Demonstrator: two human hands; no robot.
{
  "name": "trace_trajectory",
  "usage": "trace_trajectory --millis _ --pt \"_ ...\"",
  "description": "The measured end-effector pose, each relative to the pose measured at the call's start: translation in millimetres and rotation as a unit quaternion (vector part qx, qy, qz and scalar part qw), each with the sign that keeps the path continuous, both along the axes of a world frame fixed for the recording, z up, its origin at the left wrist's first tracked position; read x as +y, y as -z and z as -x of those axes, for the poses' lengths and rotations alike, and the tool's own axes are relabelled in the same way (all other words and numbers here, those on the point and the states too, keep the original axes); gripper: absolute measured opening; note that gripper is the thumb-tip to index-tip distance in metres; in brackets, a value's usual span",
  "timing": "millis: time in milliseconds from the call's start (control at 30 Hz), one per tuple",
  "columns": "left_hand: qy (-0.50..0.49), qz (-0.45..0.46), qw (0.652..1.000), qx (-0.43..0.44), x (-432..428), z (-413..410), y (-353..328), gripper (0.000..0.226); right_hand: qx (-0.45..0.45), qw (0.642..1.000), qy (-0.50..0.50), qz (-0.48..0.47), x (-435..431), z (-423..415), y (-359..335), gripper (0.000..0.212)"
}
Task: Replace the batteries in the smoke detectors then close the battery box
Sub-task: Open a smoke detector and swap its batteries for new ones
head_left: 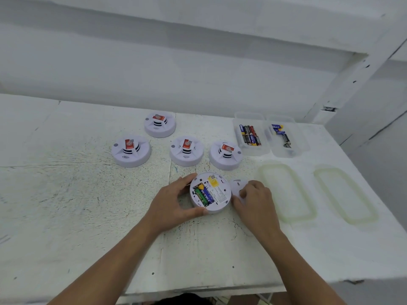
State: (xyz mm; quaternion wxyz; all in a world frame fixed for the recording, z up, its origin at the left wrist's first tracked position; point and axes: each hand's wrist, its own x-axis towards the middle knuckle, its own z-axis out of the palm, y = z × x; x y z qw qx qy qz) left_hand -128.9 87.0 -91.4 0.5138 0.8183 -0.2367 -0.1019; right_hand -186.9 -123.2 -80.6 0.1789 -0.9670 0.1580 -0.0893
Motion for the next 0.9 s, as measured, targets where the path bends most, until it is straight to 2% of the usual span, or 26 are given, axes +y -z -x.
trace_trajectory --millis 133,267,367,433,500,600,733,900 --pt "0.003 -0.001 1.000 0.003 1 0 1 0.086 -0.001 0.986 0.057 -0.155 -6 -1 -12 0.020" --pt "0.009 -0.005 1.000 0.002 2 0 2 0.088 -0.001 0.938 0.083 -0.338 -10 -2 -31 0.027" --pt "0.008 -0.009 1.000 0.005 2 -1 1 0.093 -0.008 0.916 0.057 -0.396 -13 -6 -44 0.029" --pt "0.009 -0.015 1.000 0.008 2 -1 0 0.095 0.005 0.931 0.014 -0.364 -13 -10 -50 0.020" --pt "0.008 -0.020 1.000 0.012 1 -1 1 0.095 0.034 0.959 -0.041 -0.277 -13 -14 -53 0.012" --pt "0.005 -0.024 1.000 0.017 0 -2 3 0.099 0.073 0.972 -0.154 -0.163 -10 -22 -61 0.014" --pt "0.007 -0.029 0.999 0.019 0 -4 5 0.099 0.137 0.941 -0.307 -0.042 -4 -36 -70 0.019" --pt "0.002 -0.023 0.999 0.025 -1 -4 7 0.100 0.190 0.893 -0.405 0.043 4 -50 -76 0.020"
